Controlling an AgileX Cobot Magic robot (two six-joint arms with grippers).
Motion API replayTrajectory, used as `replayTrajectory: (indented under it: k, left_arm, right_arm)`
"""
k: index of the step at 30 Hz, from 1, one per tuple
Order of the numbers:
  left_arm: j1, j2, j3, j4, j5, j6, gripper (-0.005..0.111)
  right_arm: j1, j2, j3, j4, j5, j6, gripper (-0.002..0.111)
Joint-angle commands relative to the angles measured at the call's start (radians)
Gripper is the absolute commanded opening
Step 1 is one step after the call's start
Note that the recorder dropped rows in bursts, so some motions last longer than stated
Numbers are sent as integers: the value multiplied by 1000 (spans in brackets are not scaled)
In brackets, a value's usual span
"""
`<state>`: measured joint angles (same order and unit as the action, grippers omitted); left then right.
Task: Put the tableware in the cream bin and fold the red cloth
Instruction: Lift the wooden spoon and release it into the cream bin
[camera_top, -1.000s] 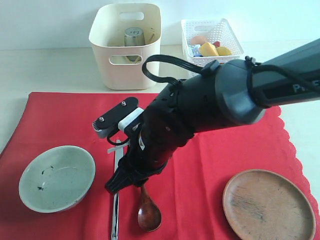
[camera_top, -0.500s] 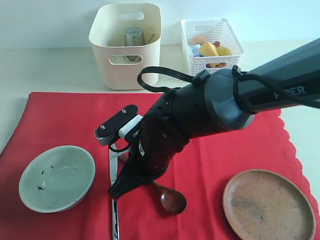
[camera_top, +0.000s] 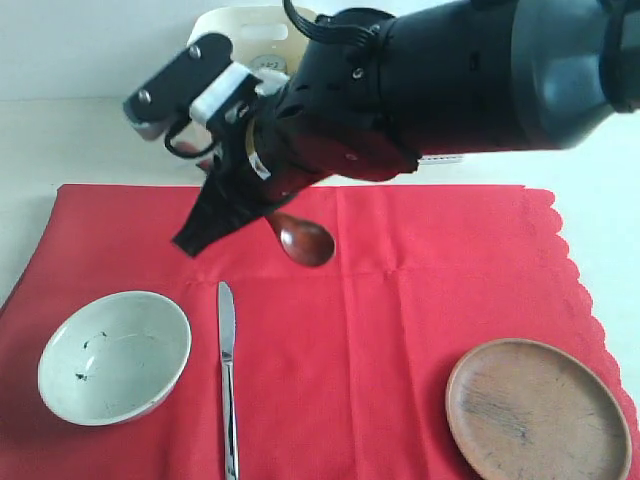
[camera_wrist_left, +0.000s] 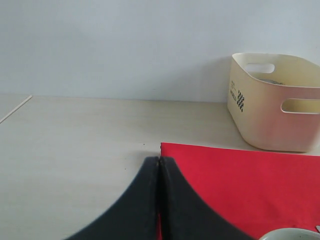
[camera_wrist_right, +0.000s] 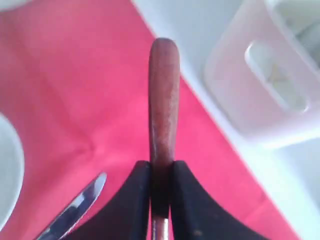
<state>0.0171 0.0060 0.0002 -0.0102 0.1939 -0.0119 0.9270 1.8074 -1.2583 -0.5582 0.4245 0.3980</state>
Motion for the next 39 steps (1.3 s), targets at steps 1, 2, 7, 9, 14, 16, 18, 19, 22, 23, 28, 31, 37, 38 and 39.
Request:
replayTrajectory:
  k: [1, 2, 7, 9, 14, 16, 18, 19, 22, 23, 28, 31, 37, 38, 39]
  left_arm:
    - [-6, -6, 0, 0, 3, 0, 2]
    - [-6, -6, 0, 0, 3, 0, 2]
    - [-6, -6, 0, 0, 3, 0, 2]
    - [-6, -6, 0, 0, 3, 0, 2]
    - [-6, -6, 0, 0, 3, 0, 2]
    - [-6, -6, 0, 0, 3, 0, 2]
    - [-6, -6, 0, 0, 3, 0, 2]
    - [-6, -6, 0, 0, 3, 0, 2]
    - [-6, -6, 0, 0, 3, 0, 2]
    - [-6, -6, 0, 0, 3, 0, 2]
    - [-6, -6, 0, 0, 3, 0, 2]
    - [-6, -6, 0, 0, 3, 0, 2]
    - [-6, -6, 0, 0, 3, 0, 2]
    - [-6, -6, 0, 0, 3, 0, 2]
    - [-6, -6, 0, 0, 3, 0, 2]
  right_arm:
    - [-52, 29, -84, -391, -174, 360, 0]
    - [-68, 41, -103, -453, -197, 432, 0]
    - [-152, 105, -201, -634, -276, 667, 0]
    - [-181, 137, -247, -654, -295, 717, 0]
    - [-227, 220, -372, -647, -308, 731, 0]
    - [-236, 257, -432, -647, -308, 731, 0]
    - [-241, 297, -495, -650, -308, 731, 0]
    - [-241, 315, -520, -650, -308, 731, 0]
    - [-243, 374, -600, -650, -299, 730, 0]
    - [-243, 396, -630, -650, -290, 730, 0]
    - [-243, 473, -727, -657, -278, 728, 1]
    - [-240, 494, -762, -675, -228, 728, 8]
    - [-235, 495, -765, -682, -210, 728, 37]
    - [-235, 495, -765, -682, -210, 728, 43]
    - [-235, 495, -765, -682, -210, 728, 47]
